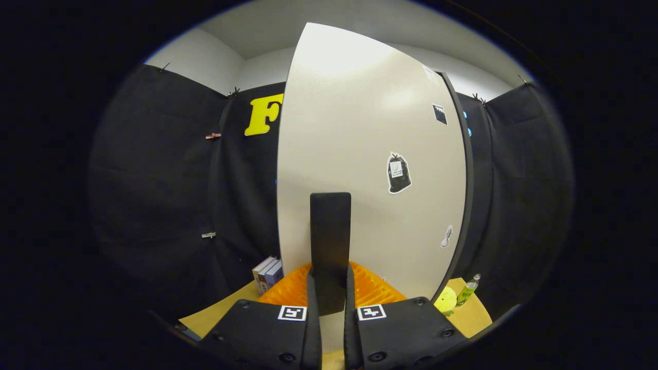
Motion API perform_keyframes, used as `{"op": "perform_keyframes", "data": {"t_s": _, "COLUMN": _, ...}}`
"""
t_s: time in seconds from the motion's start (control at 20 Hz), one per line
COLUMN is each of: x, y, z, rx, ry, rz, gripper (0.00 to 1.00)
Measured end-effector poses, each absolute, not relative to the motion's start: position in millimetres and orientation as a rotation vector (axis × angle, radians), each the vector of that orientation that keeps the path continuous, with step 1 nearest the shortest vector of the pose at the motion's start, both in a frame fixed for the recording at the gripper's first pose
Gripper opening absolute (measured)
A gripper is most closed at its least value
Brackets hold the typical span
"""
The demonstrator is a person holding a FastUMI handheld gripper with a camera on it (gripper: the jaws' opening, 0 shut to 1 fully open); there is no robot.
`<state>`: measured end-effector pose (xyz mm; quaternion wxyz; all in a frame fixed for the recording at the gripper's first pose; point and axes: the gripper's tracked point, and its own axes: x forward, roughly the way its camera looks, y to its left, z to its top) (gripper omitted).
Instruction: Open the shoe cabinet door, grab the shoes and put them into the shoe cabinet, then close the shoe cabinet door.
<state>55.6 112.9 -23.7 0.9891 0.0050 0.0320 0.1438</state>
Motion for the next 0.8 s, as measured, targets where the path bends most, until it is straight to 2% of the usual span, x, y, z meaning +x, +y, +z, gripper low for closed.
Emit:
{"op": "perform_keyframes", "data": {"t_s": 0.45, "x": 7, "y": 24, "z": -18, "rx": 0.014, "ry": 0.062, "rz": 0.205, "gripper": 0.20}}
{"op": "perform_keyframes", "data": {"t_s": 0.8, "x": -9, "y": -45, "z": -18, "rx": 0.044, "ry": 0.099, "rz": 0.087, "gripper": 0.19}}
